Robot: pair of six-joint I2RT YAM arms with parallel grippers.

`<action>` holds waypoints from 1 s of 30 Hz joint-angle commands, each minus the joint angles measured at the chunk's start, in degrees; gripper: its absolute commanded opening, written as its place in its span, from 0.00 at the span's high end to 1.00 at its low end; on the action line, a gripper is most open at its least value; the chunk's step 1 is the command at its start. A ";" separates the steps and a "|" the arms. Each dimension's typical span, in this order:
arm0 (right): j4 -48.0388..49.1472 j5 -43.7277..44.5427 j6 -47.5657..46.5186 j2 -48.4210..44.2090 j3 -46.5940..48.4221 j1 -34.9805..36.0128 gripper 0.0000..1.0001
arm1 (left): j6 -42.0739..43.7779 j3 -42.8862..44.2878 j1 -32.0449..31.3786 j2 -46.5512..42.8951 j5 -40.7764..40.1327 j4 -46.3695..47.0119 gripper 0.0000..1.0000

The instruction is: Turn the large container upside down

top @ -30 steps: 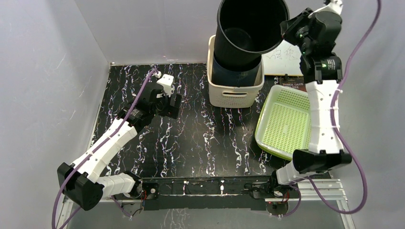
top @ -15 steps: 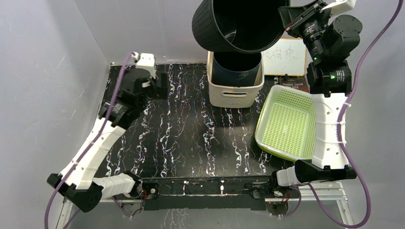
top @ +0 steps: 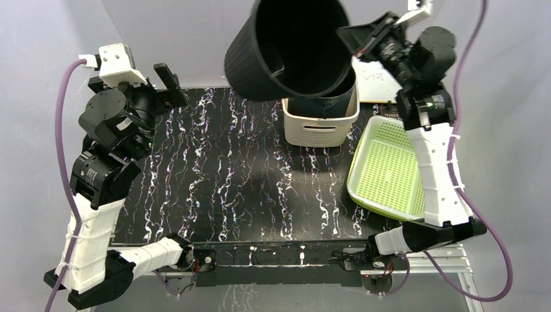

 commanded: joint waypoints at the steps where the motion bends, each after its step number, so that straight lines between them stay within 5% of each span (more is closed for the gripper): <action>1: 3.94 5.76 -5.06 -0.21 1.15 12.62 1.00 | 0.28 2.51 -0.07 1.42 0.58 -2.17 0.02; 8: 3.17 18.97 -11.85 2.49 -6.13 24.96 1.00 | -0.62 -0.57 -0.10 -1.74 2.07 -1.52 0.02; 22: 5.03 35.81 -16.91 -0.08 -22.10 31.35 1.00 | 1.65 -0.90 -0.11 -1.49 5.19 -6.23 0.02; 30: 2.84 35.91 -16.59 0.66 -27.52 31.68 1.00 | 0.96 -3.46 -0.08 0.91 9.99 -7.97 0.02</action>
